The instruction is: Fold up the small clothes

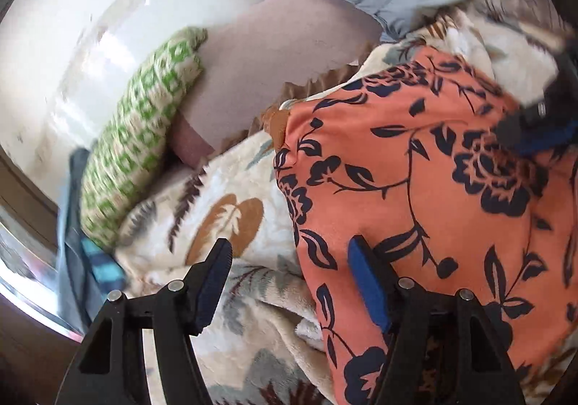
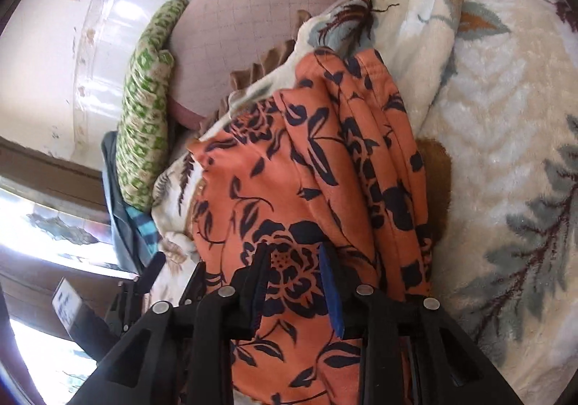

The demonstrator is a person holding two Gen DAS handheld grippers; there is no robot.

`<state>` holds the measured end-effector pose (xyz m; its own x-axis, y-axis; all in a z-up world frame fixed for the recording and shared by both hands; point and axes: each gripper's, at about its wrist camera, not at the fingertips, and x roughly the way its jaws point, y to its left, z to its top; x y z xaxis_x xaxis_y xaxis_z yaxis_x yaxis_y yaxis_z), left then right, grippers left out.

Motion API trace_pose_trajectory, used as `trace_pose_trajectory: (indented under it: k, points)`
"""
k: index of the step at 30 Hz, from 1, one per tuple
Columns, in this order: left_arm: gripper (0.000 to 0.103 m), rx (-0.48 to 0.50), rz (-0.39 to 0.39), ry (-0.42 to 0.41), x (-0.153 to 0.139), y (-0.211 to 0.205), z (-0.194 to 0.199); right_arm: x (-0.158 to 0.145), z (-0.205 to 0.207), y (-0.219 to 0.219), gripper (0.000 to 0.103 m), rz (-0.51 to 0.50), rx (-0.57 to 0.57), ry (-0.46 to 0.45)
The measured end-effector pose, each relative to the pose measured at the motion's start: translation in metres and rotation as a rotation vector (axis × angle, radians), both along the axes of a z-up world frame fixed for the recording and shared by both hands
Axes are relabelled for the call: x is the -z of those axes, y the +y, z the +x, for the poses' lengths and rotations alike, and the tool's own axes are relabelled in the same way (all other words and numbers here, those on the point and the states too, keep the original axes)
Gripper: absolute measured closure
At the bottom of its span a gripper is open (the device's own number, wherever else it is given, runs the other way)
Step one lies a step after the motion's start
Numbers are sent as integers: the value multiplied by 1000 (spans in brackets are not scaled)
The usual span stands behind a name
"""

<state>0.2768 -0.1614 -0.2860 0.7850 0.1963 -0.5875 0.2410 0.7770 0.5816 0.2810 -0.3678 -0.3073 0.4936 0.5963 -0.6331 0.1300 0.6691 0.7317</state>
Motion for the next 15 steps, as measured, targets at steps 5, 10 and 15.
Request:
trace_pose_trajectory:
  k: [5,10,15]
  points:
    - [35,-65,-74,78,-23,3,5,-14,-12,-3,71,22,39,-13]
    - [34,-65,-159,94,-33,14,-28,-37,-34,14,71,-65,0,-37]
    - [33,-49,-109,124,-4,12,-37,-7,-41,31,71,-196,-43,116]
